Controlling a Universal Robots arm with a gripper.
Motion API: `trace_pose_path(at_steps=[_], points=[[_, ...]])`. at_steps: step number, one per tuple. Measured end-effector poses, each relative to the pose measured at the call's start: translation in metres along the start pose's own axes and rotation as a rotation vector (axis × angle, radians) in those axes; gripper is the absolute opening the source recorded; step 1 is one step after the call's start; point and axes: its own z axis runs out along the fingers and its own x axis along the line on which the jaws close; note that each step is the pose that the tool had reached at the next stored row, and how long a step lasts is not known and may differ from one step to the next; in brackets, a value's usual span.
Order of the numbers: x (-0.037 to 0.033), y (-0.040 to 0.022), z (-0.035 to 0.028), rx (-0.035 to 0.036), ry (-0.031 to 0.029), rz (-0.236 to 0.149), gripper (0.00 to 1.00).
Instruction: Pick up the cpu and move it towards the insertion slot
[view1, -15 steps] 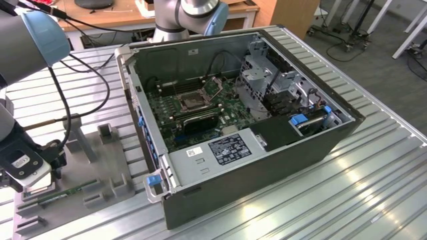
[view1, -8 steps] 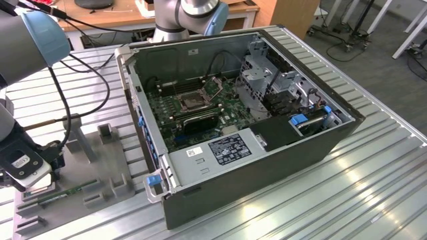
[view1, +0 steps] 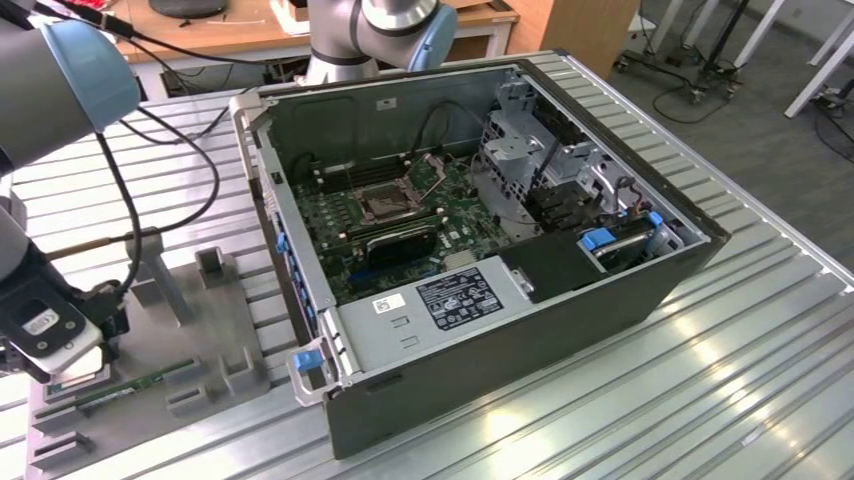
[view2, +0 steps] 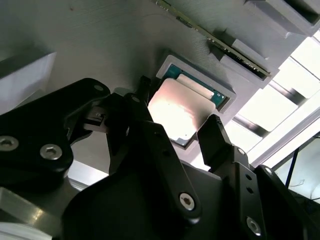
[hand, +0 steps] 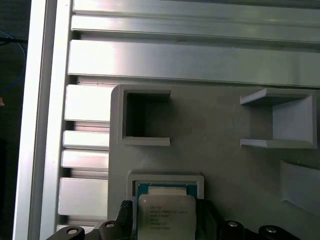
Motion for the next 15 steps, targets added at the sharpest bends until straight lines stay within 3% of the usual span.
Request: trace_pose_path(at_steps=[15], points=[[0.0000,0.0001,-0.0016,-0.0017,0.0000,0.000,0.65]])
